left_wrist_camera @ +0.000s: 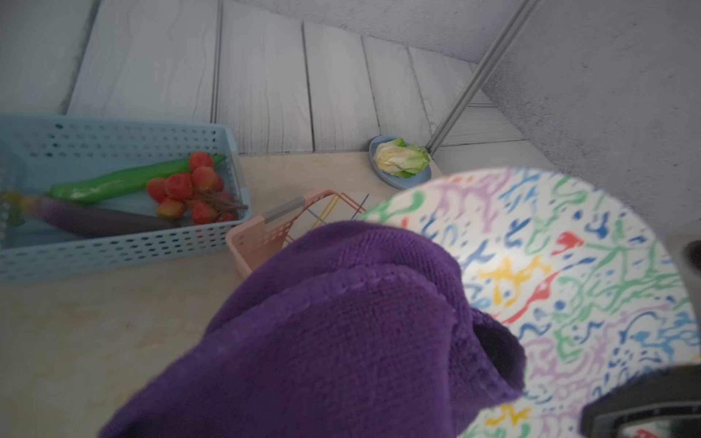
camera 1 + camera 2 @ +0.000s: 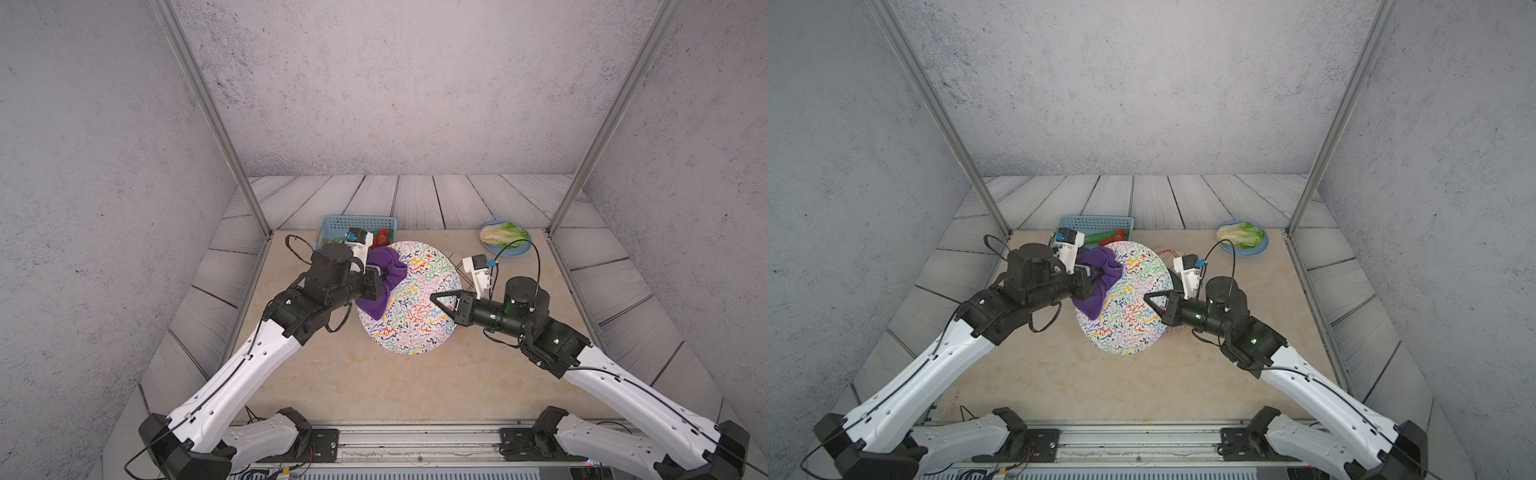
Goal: Wipe the wet plate dry
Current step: Wipe the plate with towel.
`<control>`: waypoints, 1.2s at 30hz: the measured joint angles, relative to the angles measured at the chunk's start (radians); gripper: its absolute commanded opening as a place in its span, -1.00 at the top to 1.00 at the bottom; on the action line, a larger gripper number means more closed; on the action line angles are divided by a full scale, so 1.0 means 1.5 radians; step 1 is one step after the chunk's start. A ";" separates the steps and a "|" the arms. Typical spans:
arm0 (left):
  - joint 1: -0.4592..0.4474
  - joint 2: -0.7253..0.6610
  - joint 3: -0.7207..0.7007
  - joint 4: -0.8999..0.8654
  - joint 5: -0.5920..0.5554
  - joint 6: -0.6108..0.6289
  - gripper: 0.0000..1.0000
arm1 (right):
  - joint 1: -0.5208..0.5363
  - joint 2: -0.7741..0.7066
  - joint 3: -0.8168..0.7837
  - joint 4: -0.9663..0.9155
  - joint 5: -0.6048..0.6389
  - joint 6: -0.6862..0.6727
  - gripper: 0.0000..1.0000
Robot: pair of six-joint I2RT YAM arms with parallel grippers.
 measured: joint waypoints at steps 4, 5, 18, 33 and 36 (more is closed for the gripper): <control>-0.096 0.044 0.007 0.042 0.019 0.021 1.00 | 0.006 0.000 -0.002 -0.021 0.024 0.005 1.00; -0.112 0.046 -0.007 0.055 0.026 0.018 1.00 | 0.005 0.000 -0.002 -0.028 0.036 0.007 1.00; -0.016 -0.004 -0.091 0.085 0.095 -0.059 1.00 | -0.047 -0.002 0.011 0.002 0.066 0.050 1.00; 0.054 -0.030 -0.115 0.115 0.118 -0.085 1.00 | -0.085 0.040 0.029 0.058 0.003 0.089 1.00; 0.115 0.017 -0.016 0.071 0.138 -0.067 1.00 | -0.078 0.037 0.018 0.081 -0.037 0.098 1.00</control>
